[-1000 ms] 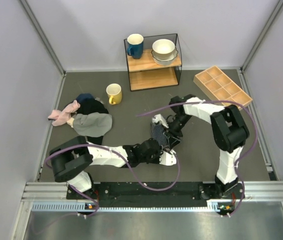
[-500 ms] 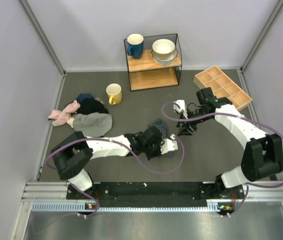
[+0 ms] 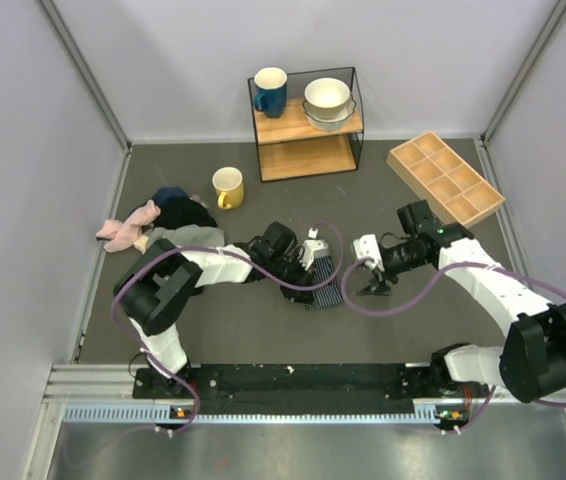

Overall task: Roll the underwear
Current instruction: Roll the underwear to the center of the board.

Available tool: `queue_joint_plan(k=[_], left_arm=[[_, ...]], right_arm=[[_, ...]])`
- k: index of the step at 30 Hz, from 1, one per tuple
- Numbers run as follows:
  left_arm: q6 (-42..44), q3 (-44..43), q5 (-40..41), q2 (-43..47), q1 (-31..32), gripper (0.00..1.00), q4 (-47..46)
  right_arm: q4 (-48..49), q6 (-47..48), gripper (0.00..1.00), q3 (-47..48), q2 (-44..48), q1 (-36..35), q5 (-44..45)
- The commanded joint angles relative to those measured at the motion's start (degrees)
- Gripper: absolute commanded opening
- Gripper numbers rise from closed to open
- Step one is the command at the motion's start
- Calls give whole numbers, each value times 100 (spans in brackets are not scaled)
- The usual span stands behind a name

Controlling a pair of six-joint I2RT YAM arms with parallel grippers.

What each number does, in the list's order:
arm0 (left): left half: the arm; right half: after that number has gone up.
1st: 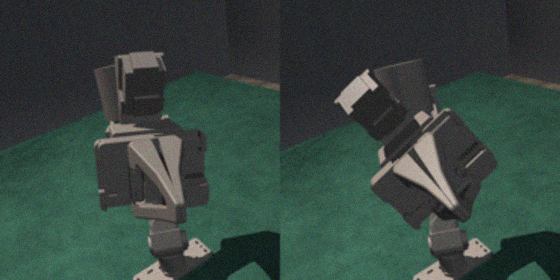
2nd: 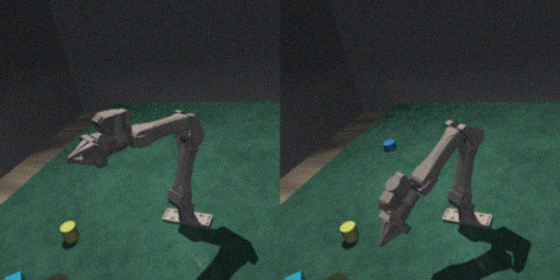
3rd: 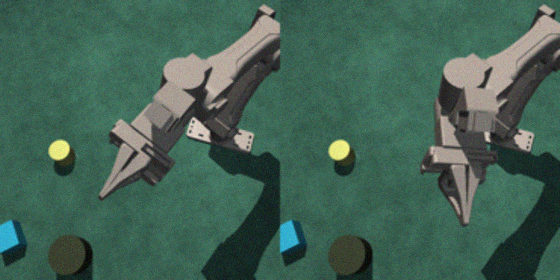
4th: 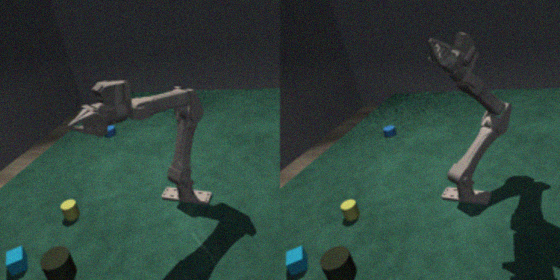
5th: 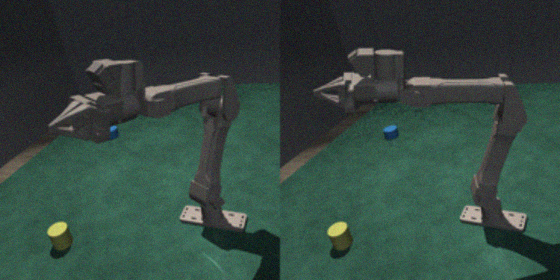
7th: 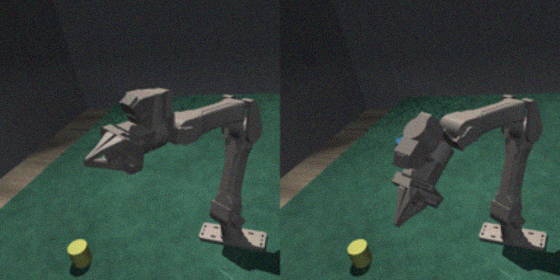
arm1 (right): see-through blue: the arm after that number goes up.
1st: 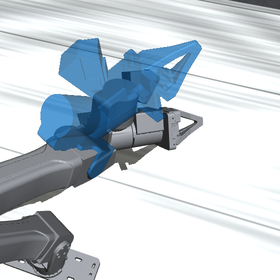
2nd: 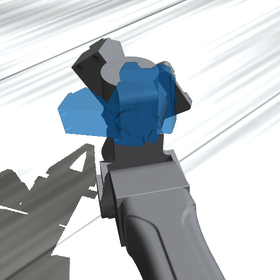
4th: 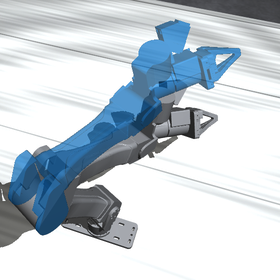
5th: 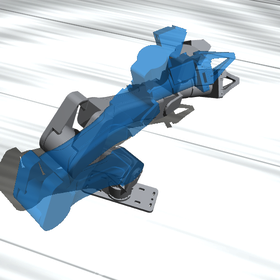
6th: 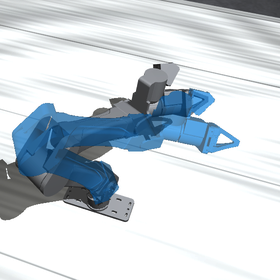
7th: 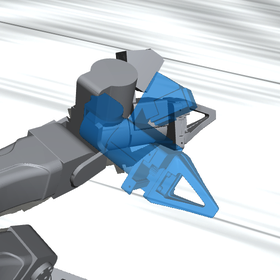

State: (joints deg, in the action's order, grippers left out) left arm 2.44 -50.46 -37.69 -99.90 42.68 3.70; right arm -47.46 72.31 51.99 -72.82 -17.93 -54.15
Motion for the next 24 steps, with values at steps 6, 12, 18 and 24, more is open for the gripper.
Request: queue_joint_plan(k=[6, 12, 18, 24], left_arm=[[-850, -306, -775, -1067, -637, 11, -37], [-1008, -412, -696, -1207, -787, 21, -36], [-1307, -237, -485, -1007, -875, 30, -326], [-1755, 246, -459, -182, -998, 42, -1363]], right_arm=[[1413, 416, 66, -646, 5, -1817, 1308], [1845, 424, 64, -444, -838, -2355, 2391], [2004, 450, 57, -505, -1402, -2417, 2743], [2066, 196, 42, -418, -1779, -2417, 3007]])
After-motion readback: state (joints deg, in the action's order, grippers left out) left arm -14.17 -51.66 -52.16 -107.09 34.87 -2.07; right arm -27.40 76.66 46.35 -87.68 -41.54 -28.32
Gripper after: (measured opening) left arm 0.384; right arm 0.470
